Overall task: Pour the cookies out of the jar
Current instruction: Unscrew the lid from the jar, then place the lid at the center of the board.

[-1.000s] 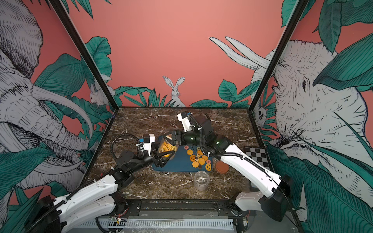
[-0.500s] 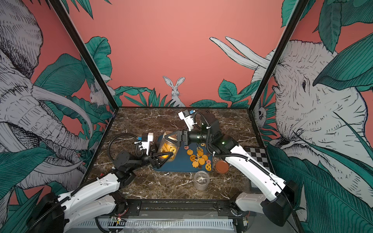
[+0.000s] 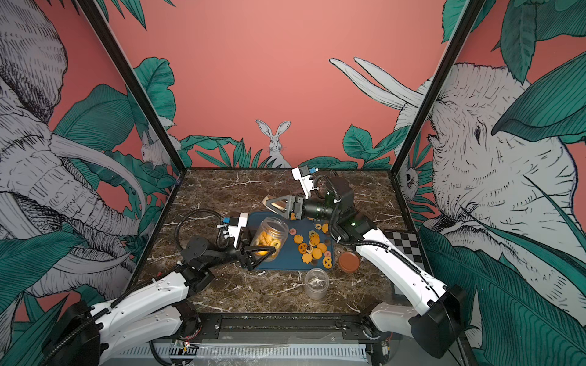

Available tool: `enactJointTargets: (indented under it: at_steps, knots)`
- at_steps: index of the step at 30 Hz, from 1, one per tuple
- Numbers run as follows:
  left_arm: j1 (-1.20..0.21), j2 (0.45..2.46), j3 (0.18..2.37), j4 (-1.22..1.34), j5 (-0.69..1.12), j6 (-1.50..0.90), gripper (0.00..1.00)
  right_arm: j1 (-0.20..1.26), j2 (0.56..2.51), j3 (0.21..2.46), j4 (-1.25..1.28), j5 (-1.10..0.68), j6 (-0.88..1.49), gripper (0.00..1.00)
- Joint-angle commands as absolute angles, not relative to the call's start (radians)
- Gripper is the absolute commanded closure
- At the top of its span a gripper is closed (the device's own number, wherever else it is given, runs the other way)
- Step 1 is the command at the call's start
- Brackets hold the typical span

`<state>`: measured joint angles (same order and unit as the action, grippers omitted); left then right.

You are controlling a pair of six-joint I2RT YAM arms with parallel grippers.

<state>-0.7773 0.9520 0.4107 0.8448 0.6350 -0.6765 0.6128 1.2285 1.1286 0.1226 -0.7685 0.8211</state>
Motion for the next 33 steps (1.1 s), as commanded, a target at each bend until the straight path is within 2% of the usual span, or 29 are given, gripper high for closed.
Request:
enactJointTargets:
  at_steps: [1,6,11,15,20,24,33]
  knots:
    - [-0.776,0.877,0.454,0.826,0.609,-0.589,1.0,0.586,1.189,1.104,0.191,-0.714,0.858,0.95]
    - [-0.776,0.758,0.453,0.58,0.317,-0.452,1.0,0.566,1.168,1.146,-0.195,-0.471,0.742,0.93]
    - [-0.776,0.685,0.452,0.527,0.188,-0.387,1.0,0.604,1.147,1.12,-0.443,-0.304,0.706,0.95]
    - [-0.775,0.704,0.481,0.453,0.078,-0.374,1.0,0.761,1.147,1.102,-0.582,-0.167,0.692,0.95]
    - [-0.772,0.763,0.508,0.443,0.038,-0.384,1.0,1.005,1.268,1.13,-0.701,-0.013,0.678,0.96]
    - [-0.77,0.779,0.533,0.4,-0.031,-0.385,1.0,1.11,1.384,1.128,-0.694,-0.002,0.687,0.97]
    - [-0.769,0.7,0.484,0.358,-0.12,-0.4,1.0,1.132,1.571,1.134,-0.684,-0.032,0.686,0.98]
